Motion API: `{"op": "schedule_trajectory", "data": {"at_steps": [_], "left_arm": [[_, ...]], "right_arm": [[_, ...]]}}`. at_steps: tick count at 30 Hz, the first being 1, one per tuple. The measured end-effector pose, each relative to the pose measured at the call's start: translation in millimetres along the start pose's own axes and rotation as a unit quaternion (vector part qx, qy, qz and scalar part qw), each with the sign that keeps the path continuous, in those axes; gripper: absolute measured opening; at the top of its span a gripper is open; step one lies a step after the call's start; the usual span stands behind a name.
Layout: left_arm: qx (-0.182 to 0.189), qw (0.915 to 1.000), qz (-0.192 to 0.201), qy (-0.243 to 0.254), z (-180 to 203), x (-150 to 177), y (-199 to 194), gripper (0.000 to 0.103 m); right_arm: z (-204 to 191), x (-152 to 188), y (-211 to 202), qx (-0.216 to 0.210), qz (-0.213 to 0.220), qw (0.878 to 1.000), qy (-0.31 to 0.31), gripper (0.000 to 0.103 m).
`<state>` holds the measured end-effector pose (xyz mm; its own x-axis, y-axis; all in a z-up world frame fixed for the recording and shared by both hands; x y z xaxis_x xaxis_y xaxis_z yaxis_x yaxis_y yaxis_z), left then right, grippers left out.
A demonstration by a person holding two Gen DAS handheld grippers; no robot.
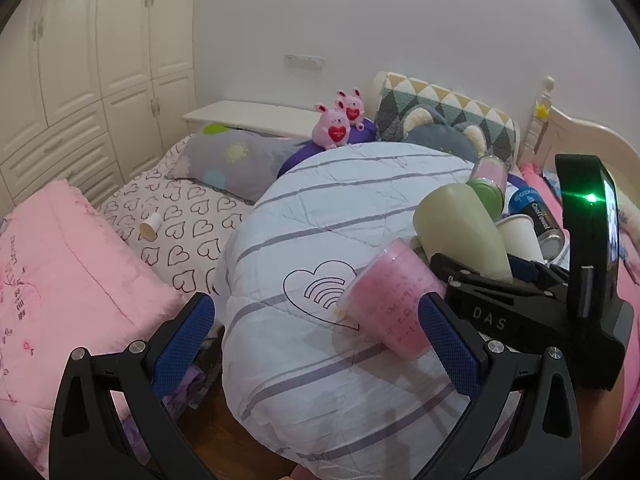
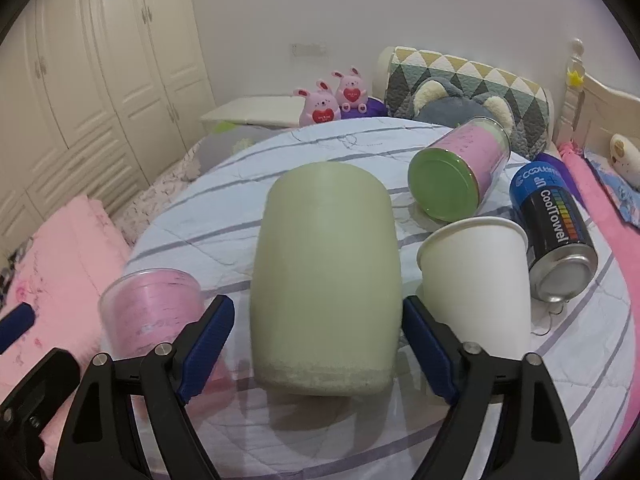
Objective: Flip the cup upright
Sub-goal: 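Move the left tool toward the lying pale green cup and open its fingers, then close the left tool on the pale green cup's base and lift it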
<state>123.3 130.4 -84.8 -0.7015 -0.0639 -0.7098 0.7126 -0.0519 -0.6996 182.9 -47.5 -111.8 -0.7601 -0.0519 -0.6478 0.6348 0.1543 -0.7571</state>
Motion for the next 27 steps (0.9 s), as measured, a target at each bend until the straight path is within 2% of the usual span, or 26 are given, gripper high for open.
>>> {"op": "schedule_trajectory", "data": {"at_steps": [1, 6, 13, 27], "left_arm": [[0.0, 1.0, -0.001, 0.0, 0, 0, 0, 0.103], [-0.002, 1.0, -0.002, -0.001, 1, -1, -1, 0.103], [0.001, 1.0, 0.004, -0.004, 7, 0, -11, 0.103], [0.004, 0.9998, 0.007, 0.021, 50, 12, -33, 0.103]], "right_arm": [[1, 0, -1, 0.003, -0.001, 1.0, -0.001, 0.076], [6, 2, -6, -0.018, -0.008, 1.0, 0.002, 0.076], [10, 12, -20, -0.025, -0.02, 0.999, -0.005, 0.076], [26, 60, -60, -0.037, -0.025, 0.999, -0.006, 0.077]]}}
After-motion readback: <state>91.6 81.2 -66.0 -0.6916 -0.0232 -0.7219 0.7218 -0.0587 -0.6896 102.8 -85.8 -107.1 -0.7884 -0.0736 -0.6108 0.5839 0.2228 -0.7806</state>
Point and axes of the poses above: each gripper's, at about its wrist camera, not at the fingertips, and y roughly the way its jaws point, z to its right, x to its underside, the point moved 3 cm from there along y, roughly the way its jaws point, and after that the axes turned 3 degrees about -z, right-handed, at the moved point
